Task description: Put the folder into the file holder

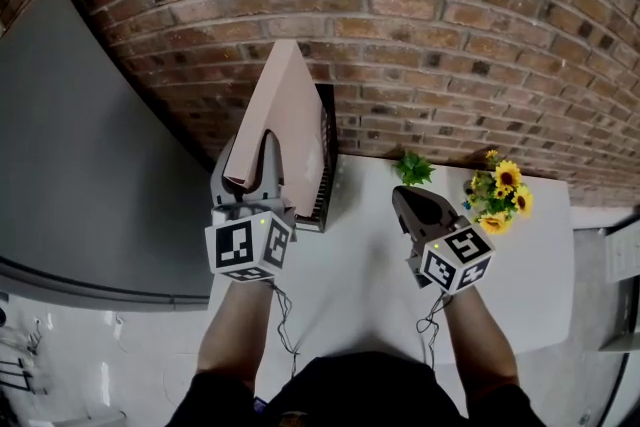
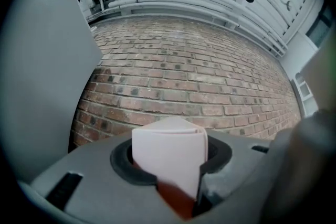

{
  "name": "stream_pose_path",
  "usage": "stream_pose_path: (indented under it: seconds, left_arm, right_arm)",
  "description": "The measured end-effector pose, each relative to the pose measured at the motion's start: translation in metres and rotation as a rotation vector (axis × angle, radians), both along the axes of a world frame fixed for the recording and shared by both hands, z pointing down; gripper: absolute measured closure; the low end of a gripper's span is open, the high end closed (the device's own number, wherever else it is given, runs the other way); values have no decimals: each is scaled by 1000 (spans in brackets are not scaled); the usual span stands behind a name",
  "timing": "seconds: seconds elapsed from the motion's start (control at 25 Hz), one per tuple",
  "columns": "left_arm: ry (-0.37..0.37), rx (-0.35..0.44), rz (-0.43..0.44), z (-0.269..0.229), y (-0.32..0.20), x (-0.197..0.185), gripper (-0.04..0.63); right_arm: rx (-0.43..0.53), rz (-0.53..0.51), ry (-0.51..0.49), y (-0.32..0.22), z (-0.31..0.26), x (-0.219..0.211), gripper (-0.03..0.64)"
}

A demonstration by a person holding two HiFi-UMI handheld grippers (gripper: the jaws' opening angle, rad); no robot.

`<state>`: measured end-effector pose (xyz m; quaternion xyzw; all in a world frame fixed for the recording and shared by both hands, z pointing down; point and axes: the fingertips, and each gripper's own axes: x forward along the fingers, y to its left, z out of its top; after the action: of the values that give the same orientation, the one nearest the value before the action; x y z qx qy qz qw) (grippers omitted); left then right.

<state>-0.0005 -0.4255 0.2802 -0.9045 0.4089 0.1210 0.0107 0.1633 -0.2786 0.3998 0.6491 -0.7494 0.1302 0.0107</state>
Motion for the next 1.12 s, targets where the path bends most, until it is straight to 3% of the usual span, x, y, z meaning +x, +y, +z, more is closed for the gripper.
stream_pose_path:
  seconds: [0.56,1.12]
  left_arm:
    - [21,28,-29,11,10,1,423]
    - [-33,-13,-34,45,1,10,422]
  right_arm:
    - [-14,5,-12,-5,8,-2,614]
    - [-28,14,-13,-5,14,-1,614]
